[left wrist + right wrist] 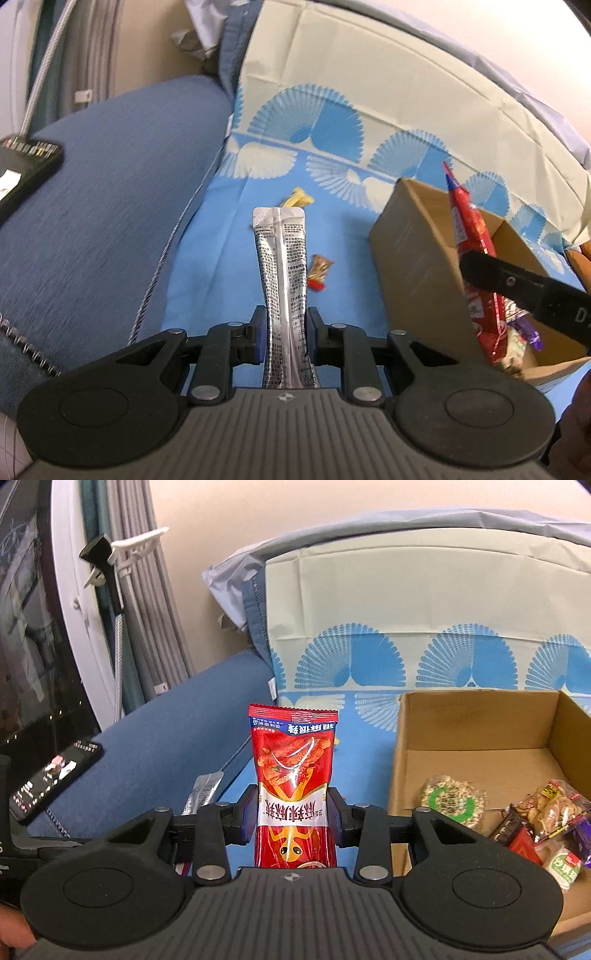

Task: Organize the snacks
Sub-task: 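Carry the red pack with right tool while left tool carries the silver pack over the box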

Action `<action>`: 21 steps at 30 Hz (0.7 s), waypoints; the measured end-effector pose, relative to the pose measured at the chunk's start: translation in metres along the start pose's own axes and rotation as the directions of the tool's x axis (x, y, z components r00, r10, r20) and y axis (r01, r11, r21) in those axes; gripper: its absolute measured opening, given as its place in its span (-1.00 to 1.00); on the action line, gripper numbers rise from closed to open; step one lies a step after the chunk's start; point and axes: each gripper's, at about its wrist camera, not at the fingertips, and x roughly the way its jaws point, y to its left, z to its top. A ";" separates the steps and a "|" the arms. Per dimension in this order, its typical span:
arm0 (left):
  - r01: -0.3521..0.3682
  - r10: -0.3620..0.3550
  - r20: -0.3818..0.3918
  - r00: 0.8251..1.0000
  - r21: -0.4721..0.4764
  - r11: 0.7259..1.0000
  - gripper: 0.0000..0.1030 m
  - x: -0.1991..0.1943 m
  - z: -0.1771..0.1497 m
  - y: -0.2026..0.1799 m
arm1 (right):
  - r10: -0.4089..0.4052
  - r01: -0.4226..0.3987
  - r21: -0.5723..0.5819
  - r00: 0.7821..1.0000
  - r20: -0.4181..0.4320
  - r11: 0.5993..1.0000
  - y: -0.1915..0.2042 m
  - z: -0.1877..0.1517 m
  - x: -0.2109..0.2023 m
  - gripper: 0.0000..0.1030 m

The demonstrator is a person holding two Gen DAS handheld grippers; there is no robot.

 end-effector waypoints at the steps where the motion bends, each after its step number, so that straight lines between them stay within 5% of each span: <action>1: 0.006 -0.006 0.006 1.000 0.008 1.000 -0.55 0.000 0.002 -0.005 | -0.001 0.001 0.010 1.000 0.005 1.000 -0.004 0.001 -0.002 -0.22; 21: 0.138 -0.152 0.086 0.985 0.152 0.979 -0.55 -0.021 0.034 -0.099 | -0.128 0.104 0.174 0.983 0.131 0.979 -0.057 0.024 -0.033 -0.23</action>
